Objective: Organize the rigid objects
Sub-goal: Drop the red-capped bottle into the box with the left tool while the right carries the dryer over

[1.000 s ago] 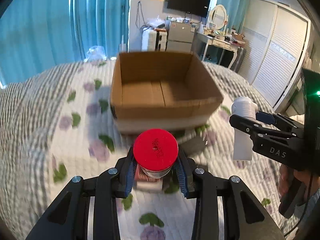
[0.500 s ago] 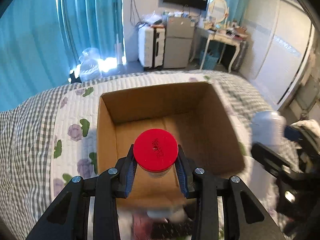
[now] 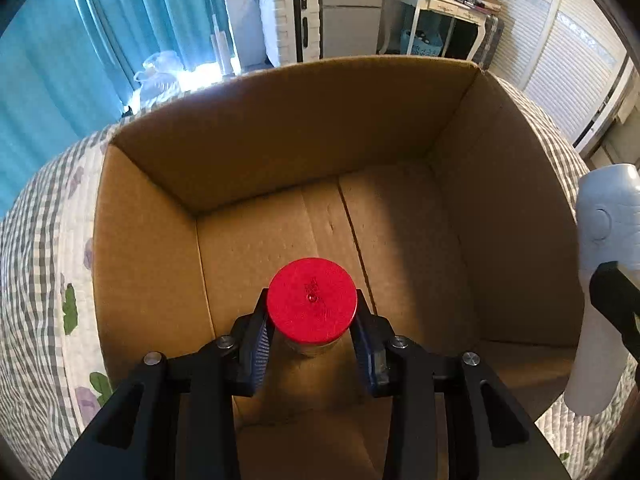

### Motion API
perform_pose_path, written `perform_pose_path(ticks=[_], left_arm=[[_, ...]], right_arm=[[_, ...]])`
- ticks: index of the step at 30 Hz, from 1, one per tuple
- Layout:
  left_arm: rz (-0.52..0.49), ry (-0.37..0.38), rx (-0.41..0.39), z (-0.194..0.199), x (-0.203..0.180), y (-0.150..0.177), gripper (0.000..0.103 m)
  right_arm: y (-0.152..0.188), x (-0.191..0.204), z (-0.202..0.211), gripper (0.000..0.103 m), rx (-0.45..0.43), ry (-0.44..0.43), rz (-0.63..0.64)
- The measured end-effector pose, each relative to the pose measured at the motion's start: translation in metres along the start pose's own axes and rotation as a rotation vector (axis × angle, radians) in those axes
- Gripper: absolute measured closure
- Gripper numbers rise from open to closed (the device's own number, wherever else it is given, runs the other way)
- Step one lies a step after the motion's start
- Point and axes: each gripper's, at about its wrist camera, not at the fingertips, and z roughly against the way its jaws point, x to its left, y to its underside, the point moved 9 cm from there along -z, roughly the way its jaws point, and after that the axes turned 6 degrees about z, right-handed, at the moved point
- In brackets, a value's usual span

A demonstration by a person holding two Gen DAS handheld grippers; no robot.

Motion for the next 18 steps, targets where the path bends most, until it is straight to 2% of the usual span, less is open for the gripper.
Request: perform_pose_path(ticks=[2, 4, 7, 9, 13, 17, 18], left_arm=[[0.000, 0.000, -0.005, 0.000, 0.000, 0.001, 0.062], [0.007, 0.012, -0.028, 0.005, 0.000, 0.000, 0.048], [0.033, 0.072, -0.074, 0.021, 0.001, -0.004, 0.037], [0.046, 0.100, -0.106, 0.035, 0.003, -0.009, 0.036], [0.048, 0.101, -0.203, 0.073, 0.017, -0.018, 0.032], [0.031, 0.074, -0.279, 0.097, 0.031, -0.016, 0.030], [0.027, 0.071, -0.287, 0.096, 0.037, -0.027, 0.030]], right_arm=[[-0.002, 0.001, -0.001, 0.036, -0.006, 0.001, 0.011], [-0.005, 0.003, -0.002, 0.036, -0.011, 0.001, 0.023], [-0.010, 0.005, -0.005, 0.036, -0.017, -0.002, 0.037], [-0.016, 0.005, -0.007, 0.036, -0.021, 0.006, 0.047], [-0.029, 0.003, -0.015, 0.036, -0.027, 0.017, 0.058], [-0.036, 0.005, -0.034, 0.036, -0.007, 0.015, 0.068], [-0.036, 0.007, -0.041, 0.036, 0.004, 0.017, 0.074]])
